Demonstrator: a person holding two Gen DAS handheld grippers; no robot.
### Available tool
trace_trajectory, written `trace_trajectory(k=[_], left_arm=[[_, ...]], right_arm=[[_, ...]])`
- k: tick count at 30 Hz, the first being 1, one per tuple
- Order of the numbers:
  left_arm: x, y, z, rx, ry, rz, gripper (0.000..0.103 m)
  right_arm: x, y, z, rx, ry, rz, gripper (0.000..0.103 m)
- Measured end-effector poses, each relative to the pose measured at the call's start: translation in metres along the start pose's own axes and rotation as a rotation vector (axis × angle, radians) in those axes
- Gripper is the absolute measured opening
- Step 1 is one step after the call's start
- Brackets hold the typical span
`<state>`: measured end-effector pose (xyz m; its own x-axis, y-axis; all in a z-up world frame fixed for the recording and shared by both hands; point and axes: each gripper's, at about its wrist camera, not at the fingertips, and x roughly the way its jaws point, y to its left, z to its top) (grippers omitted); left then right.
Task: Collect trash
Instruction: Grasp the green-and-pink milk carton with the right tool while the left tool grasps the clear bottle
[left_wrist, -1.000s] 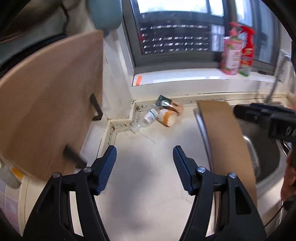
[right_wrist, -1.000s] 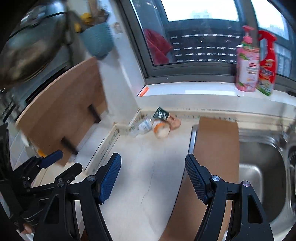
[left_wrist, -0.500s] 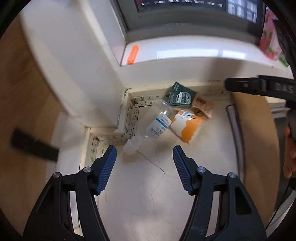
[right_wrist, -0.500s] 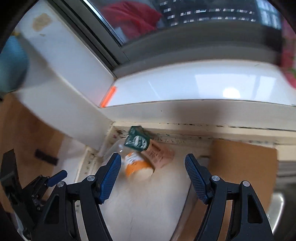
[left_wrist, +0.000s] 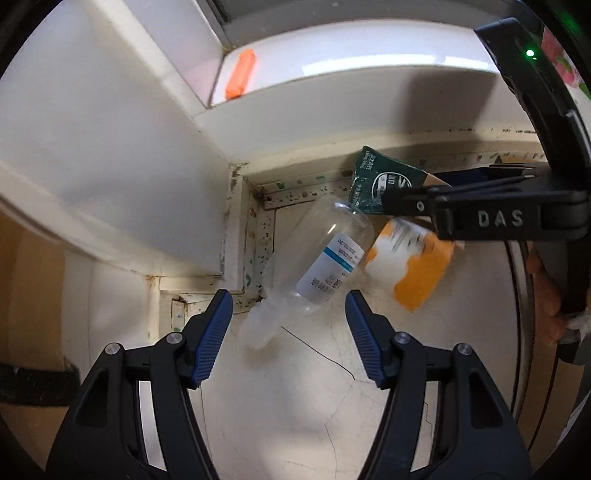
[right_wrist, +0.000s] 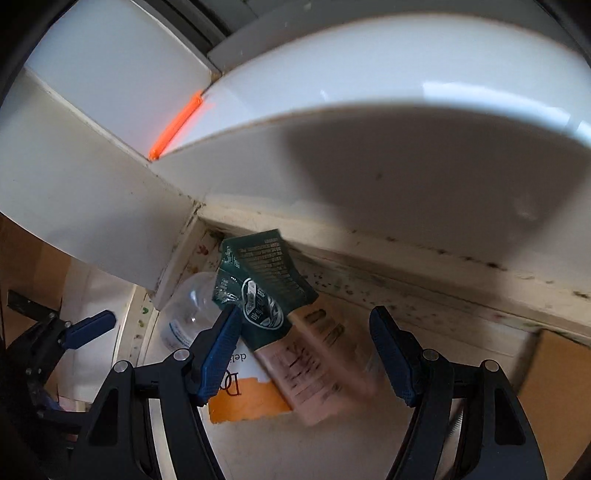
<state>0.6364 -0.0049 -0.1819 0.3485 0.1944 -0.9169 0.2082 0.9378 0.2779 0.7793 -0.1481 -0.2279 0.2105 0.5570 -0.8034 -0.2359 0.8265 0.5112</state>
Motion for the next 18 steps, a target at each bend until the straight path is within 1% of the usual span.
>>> trace_trajectory(k=[3,5,7,9,10,13,15,18], left_arm=[[0.011,-0.004,0.002,0.029,0.013,0.002,0.061],[0.017,-0.007,0.004,0.050,0.026,0.004,0.061],[0.020,-0.007,0.005,0.061,0.016,0.023,0.061],[0.023,-0.002,0.006,0.049,0.028,0.005,0.061],[0.027,0.000,0.007,0.041,0.041,-0.008,0.061],[0.036,0.001,0.007,0.041,0.072,-0.024,0.061],[0.041,-0.002,0.006,0.045,0.077,-0.023,0.061],[0.041,-0.003,0.005,0.030,0.059,-0.026,0.061]], right_arm=[[0.009,-0.008,0.001,-0.032,0.019,0.029,0.072],[0.012,-0.007,0.000,-0.090,0.027,0.030,0.069],[0.014,-0.006,-0.003,-0.148,0.045,0.030,0.067],[0.013,-0.007,-0.005,-0.182,0.044,0.023,0.066],[0.013,-0.011,-0.005,-0.194,0.049,0.026,0.064],[0.015,-0.018,-0.009,-0.207,0.056,0.032,0.054],[0.014,-0.023,-0.013,-0.214,0.050,0.030,0.053],[0.012,-0.031,-0.018,-0.214,0.043,0.028,0.052]])
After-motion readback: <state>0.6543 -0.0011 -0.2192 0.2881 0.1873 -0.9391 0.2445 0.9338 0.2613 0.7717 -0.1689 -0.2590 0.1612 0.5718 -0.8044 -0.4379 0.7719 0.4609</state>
